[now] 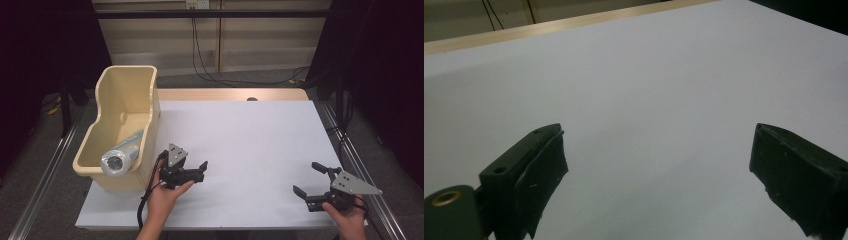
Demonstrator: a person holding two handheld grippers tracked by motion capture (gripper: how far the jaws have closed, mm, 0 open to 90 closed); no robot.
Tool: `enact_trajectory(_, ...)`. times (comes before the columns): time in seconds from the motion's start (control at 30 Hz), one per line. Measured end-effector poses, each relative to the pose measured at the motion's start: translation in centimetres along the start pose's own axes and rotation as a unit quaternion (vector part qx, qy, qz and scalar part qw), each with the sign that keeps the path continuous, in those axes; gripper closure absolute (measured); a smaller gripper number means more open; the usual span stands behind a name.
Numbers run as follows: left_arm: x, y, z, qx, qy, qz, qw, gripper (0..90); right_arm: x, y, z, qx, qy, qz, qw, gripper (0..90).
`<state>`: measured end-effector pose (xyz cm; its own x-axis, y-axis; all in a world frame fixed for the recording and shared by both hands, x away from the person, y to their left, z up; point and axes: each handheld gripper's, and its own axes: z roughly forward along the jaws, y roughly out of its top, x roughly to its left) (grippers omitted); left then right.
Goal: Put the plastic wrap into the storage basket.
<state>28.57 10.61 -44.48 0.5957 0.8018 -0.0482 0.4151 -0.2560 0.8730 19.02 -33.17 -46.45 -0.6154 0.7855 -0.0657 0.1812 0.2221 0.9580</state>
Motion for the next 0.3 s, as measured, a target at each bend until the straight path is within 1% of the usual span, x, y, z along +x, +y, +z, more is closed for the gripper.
enact_trajectory(0.1, -0.03, -0.05, -0.12, -0.009, 0.003, 0.005, 0.9999, 7.0, 0.06, 0.03, 0.04, 0.000, 0.001, -0.001, 1.0000, 0.8)
enact_trajectory(0.23, -0.10, 0.04, -0.36, -0.023, 0.004, 0.004, 0.9997, 7.1, 0.09, 0.01, 0.05, 0.001, 0.001, -0.001, 1.0000, 0.8)
enact_trajectory(0.3, -0.09, 0.07, -0.43, -0.025, 0.004, 0.006, 0.9996, 7.1, 0.11, 0.01, 0.03, 0.001, 0.001, -0.002, 1.0000, 0.8)
